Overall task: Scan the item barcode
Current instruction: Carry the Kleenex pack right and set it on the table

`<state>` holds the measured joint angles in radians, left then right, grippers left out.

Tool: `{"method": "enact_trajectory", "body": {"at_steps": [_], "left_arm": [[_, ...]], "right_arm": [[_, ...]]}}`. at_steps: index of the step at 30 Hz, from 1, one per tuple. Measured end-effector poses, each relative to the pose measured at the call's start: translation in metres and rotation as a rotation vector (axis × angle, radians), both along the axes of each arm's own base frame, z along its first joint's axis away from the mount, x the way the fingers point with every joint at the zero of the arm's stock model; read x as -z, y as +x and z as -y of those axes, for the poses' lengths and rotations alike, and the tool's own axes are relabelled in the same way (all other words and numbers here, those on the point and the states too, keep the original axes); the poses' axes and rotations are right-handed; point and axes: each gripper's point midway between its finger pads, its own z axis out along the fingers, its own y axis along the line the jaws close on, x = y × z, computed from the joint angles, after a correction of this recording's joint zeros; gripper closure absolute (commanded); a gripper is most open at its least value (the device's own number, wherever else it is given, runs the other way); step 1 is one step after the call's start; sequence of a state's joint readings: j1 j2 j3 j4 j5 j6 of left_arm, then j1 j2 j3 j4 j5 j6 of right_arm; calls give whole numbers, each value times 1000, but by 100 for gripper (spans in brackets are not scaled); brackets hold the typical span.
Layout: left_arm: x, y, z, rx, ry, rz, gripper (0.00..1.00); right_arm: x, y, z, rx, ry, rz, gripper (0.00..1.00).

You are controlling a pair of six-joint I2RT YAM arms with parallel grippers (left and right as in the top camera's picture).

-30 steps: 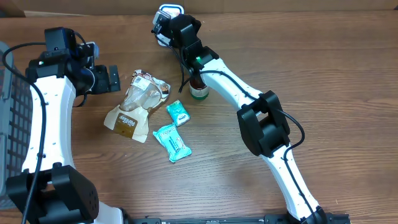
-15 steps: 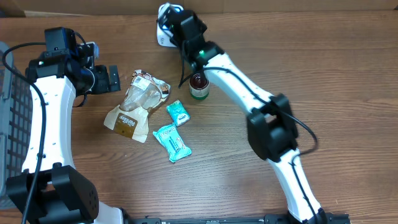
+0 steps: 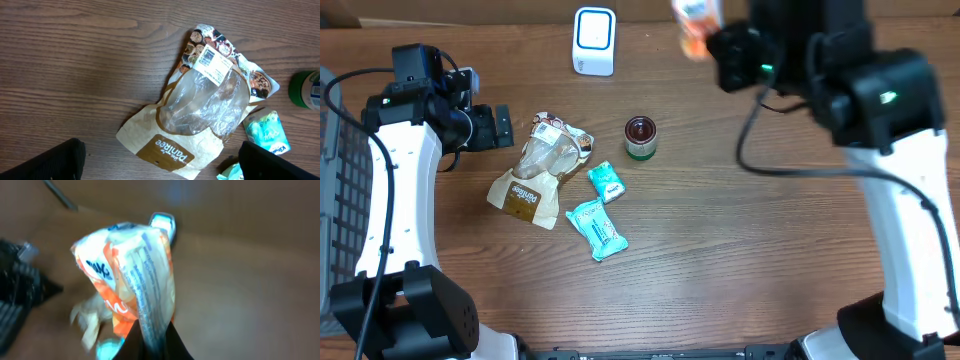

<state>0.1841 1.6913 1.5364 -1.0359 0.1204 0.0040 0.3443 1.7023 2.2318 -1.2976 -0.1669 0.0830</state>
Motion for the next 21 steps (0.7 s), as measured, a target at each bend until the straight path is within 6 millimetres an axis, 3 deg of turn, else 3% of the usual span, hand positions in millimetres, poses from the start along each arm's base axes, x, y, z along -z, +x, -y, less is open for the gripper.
{"method": "enact_trajectory", "body": {"at_steps": [2,8,16,21], "left_arm": [[0,0,0,0,0,0,0],[0,0,0,0,0,0,0],[0,0,0,0,1,0,0],[0,0,0,0,0,1,0]], "right_arm": [[21,0,15,30,16,-106,96],[121,15,68,168,32,-425,96],[245,14,127,336,71,-615,96],[302,2,153,423,107,-666,96]]}}
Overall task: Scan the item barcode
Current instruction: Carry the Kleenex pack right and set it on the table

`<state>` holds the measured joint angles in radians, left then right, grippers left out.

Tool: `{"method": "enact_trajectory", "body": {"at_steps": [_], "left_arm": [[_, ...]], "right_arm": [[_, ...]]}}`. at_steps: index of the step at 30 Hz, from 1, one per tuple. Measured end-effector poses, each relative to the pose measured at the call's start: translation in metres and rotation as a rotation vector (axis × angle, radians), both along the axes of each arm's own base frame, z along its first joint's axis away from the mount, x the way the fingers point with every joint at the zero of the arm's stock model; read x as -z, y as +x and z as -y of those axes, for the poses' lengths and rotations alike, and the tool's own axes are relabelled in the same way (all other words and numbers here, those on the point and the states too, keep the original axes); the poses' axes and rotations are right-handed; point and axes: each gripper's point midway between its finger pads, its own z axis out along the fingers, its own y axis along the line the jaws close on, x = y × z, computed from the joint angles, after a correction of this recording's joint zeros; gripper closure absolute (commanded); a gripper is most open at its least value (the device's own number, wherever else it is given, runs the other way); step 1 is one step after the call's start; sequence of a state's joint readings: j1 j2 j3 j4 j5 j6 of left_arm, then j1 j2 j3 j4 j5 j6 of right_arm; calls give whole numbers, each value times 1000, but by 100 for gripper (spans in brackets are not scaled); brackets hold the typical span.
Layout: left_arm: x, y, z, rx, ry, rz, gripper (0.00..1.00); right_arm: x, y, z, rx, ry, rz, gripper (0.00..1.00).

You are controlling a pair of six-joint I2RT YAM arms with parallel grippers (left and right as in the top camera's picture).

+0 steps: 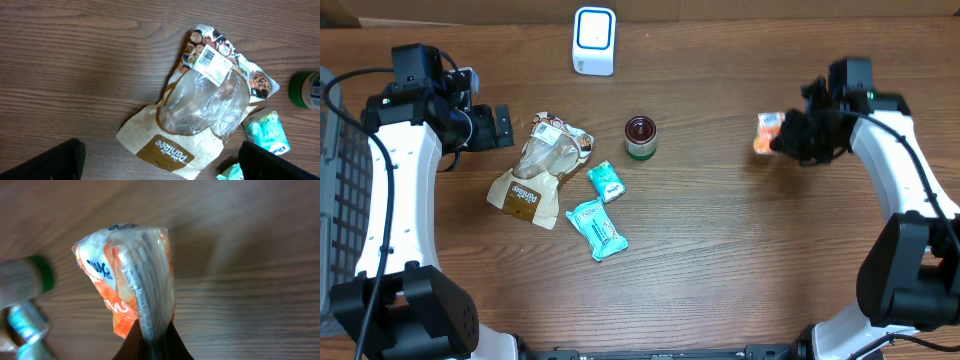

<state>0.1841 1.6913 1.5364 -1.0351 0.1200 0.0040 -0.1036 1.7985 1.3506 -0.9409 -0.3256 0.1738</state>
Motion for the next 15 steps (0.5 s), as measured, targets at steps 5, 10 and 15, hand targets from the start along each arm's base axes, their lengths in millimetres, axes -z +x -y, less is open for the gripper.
{"method": "enact_trajectory", "body": {"at_steps": [5,10,15], "left_arm": [[0,0,0,0,0,-1,0],[0,0,0,0,-1,-1,0],[0,0,0,0,0,0,0]], "right_arm": [[34,-24,11,53,12,-74,20],[35,-30,9,50,26,-99,3],[11,-36,-2,40,83,-149,2]]}}
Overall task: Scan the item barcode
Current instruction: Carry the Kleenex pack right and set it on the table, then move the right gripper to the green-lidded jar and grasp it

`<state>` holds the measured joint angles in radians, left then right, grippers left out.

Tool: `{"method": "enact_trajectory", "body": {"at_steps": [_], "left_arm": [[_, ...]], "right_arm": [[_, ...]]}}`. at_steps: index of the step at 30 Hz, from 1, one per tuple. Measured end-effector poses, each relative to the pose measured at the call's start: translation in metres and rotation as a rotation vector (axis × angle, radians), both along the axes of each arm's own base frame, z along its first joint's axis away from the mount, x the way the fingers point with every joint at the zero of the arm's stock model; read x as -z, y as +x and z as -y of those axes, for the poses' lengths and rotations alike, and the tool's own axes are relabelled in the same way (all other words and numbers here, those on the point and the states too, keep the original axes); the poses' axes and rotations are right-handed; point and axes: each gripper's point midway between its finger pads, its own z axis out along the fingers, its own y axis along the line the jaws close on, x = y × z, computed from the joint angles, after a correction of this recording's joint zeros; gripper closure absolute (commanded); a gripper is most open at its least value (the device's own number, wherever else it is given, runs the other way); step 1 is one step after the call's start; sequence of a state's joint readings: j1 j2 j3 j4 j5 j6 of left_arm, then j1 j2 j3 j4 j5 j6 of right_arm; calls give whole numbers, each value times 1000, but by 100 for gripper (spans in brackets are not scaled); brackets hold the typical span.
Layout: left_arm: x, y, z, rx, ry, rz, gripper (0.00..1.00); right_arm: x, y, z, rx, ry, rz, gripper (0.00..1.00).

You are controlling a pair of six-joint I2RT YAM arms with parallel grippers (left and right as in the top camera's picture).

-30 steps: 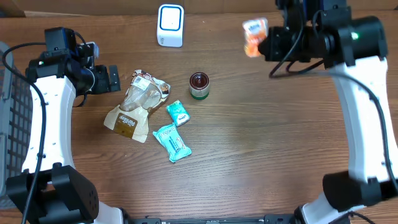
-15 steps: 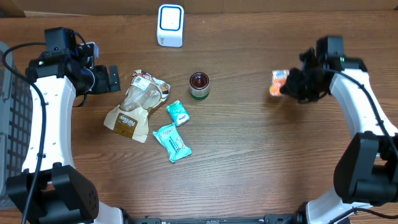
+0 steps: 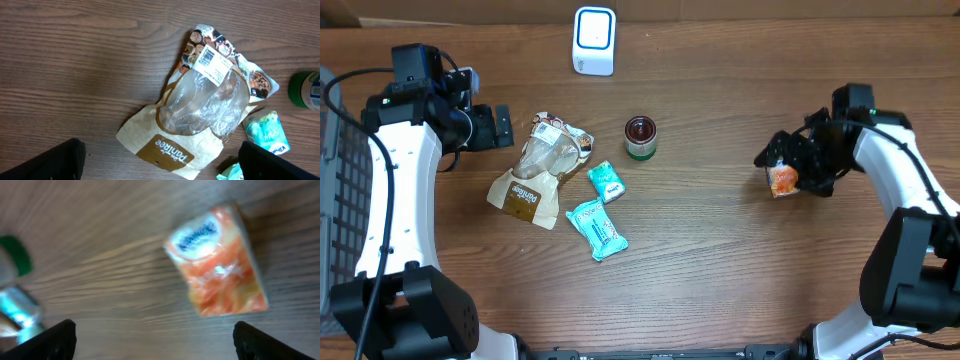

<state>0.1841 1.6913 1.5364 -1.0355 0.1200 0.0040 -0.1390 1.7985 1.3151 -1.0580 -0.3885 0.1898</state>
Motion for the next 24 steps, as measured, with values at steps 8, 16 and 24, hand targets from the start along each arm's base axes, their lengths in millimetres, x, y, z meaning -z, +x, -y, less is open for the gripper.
{"method": "enact_trajectory", "body": {"at_steps": [8,16,24], "left_arm": [[0,0,0,0,0,0,0],[0,0,0,0,0,0,0],[0,0,0,0,0,0,0]], "right_arm": [[-34,19,-64,-163,66,103,0],[-36,26,-189,-380,111,280,5],[7,18,-257,-381,20,293,39]]}}
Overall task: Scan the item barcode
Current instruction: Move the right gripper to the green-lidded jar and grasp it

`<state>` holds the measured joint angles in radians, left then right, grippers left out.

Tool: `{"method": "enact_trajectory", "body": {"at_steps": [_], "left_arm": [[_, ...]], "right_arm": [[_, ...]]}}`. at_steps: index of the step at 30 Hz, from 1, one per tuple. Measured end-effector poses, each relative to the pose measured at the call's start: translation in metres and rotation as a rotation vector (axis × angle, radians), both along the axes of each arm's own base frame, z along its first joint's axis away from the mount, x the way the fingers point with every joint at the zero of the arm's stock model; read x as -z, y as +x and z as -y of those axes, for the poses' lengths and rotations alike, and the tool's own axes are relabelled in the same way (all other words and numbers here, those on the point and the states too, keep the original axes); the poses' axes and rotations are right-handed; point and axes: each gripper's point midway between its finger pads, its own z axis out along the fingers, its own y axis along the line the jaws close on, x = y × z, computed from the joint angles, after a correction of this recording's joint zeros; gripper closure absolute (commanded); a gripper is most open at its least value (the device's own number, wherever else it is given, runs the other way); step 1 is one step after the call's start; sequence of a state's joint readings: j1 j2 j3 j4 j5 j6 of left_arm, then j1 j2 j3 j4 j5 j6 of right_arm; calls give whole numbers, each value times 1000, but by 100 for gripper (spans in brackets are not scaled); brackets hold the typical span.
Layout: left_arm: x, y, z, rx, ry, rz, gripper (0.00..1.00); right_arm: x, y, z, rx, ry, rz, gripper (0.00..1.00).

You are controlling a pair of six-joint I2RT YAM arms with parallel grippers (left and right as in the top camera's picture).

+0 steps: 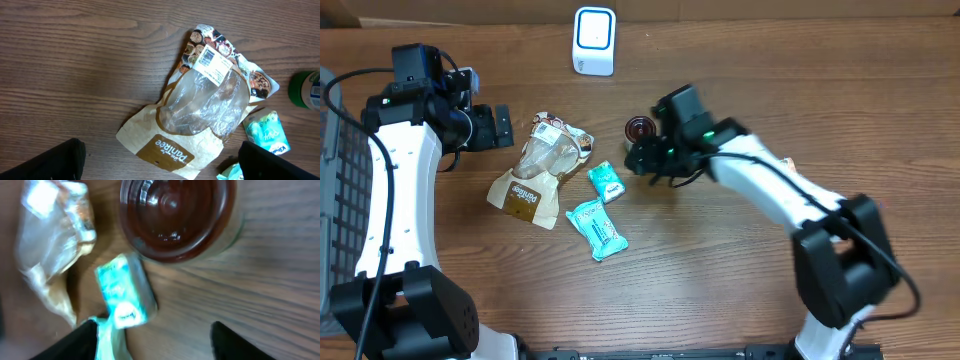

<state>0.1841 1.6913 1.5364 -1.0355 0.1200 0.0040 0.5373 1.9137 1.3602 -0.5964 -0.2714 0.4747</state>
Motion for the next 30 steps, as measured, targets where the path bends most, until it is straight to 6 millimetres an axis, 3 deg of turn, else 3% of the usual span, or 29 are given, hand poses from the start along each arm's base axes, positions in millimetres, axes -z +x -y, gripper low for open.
{"method": "enact_trajectory", "body": {"at_steps": [5,7,11,16,20,26,30], "left_arm": [[0,0,0,0,0,0,0],[0,0,0,0,0,0,0],[0,0,0,0,0,0,0],[0,0,0,0,0,0,1],[0,0,0,0,0,0,0],[0,0,0,0,0,0,0],[0,0,0,0,0,0,0]], "right_arm": [[45,-7,-20,0,-31,-47,45],[53,-5,-24,1,-34,-41,48],[55,-2,-30,2,-1,-40,54],[54,0,-35,1,23,-35,53],[54,0,-37,-10,31,-33,42],[48,-13,-42,-147,45,-33,35],[33,-13,-34,-192,-2,25,31]]}}
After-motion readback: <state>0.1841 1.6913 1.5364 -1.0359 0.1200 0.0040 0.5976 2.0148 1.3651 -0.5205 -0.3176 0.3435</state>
